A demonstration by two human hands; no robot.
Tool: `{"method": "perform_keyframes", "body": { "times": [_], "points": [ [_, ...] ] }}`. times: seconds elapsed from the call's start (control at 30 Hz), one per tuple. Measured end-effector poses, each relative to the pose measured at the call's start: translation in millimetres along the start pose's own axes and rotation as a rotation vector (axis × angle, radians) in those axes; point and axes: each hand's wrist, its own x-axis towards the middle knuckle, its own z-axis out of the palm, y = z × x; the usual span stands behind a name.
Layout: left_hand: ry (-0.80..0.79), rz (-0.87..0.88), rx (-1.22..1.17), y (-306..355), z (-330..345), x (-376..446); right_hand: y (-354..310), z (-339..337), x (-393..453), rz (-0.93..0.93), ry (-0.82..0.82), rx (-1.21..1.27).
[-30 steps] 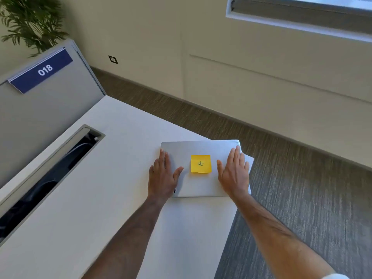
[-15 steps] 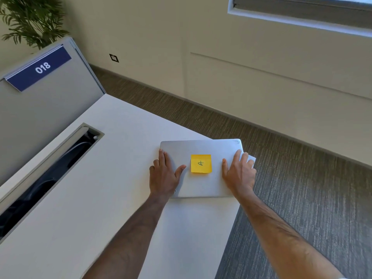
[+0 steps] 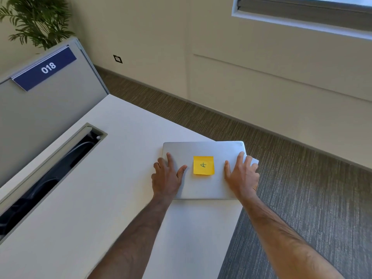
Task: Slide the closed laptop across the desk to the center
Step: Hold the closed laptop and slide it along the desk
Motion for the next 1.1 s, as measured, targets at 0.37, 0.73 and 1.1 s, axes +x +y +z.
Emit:
{"method": "perform_keyframes", "body": {
  "times": [0.37, 0.73, 1.1],
  "points": [
    [0.048, -0.053, -0.195, 2.7, 1.8, 3.6, 0.8, 5.5, 0.5, 0.008, 0.048, 0.091],
    [0.046, -0.158, -0.429, 0.3, 5.5, 14.0, 1.5, 6.7, -2.3, 0.038, 0.095, 0.212],
    [0.041, -0.178, -0.586, -24.0, 3.3, -2.7, -8.0, 1.9, -20.8, 0.001, 0.104, 0.218]
  ]
}}
